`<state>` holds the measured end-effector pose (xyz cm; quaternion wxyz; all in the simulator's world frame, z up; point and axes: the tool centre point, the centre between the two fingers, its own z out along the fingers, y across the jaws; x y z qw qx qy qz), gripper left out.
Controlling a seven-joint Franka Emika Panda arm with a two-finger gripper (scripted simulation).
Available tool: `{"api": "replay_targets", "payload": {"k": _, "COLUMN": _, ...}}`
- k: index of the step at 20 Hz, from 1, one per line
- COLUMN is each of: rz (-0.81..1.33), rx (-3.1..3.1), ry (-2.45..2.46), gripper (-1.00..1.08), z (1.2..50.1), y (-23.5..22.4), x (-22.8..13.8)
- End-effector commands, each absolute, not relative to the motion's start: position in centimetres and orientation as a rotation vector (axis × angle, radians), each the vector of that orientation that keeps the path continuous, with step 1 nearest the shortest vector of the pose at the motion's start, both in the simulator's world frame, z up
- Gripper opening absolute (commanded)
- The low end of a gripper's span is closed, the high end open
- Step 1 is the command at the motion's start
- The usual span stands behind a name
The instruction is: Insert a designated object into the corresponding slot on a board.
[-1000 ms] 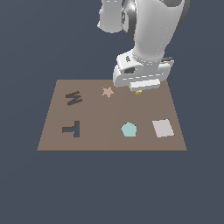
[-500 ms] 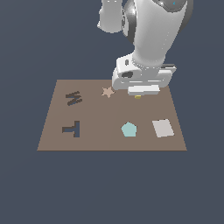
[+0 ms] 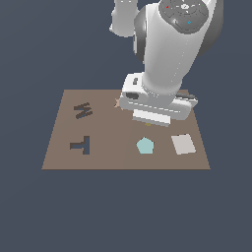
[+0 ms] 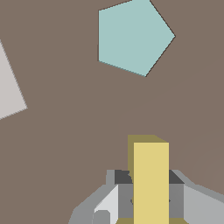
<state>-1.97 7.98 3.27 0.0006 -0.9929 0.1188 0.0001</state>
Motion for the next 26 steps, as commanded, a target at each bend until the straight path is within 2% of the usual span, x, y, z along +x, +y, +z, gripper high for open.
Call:
{"api": "replay_targets", "payload": {"k": 1, "rz": 0.0, "rx": -3.094, "ry": 0.539, "gripper": -1.0, "z": 3.4, "y": 6.8, "x": -0.1}}
{"api": "replay_targets", "payload": {"k": 7, "rz": -0.001, "rx": -2.984, "ry": 0.978, "gripper": -1.0, "z": 3.6, "y": 2.6, "x": 4.3}}
{"api": "replay_targets", "payload": {"k": 13, "rz": -0.001, "rx": -2.832, "ry": 1.357, "gripper": -1.0, "z": 3.7, "y": -2.2, "x": 7.0}}
{"api": "replay_targets", "payload": {"k": 26, "rz": 0.0, "rx": -2.461, "ry": 1.951, "gripper": -1.0, "z": 4.0, "y": -11.6, "x": 8.4}}
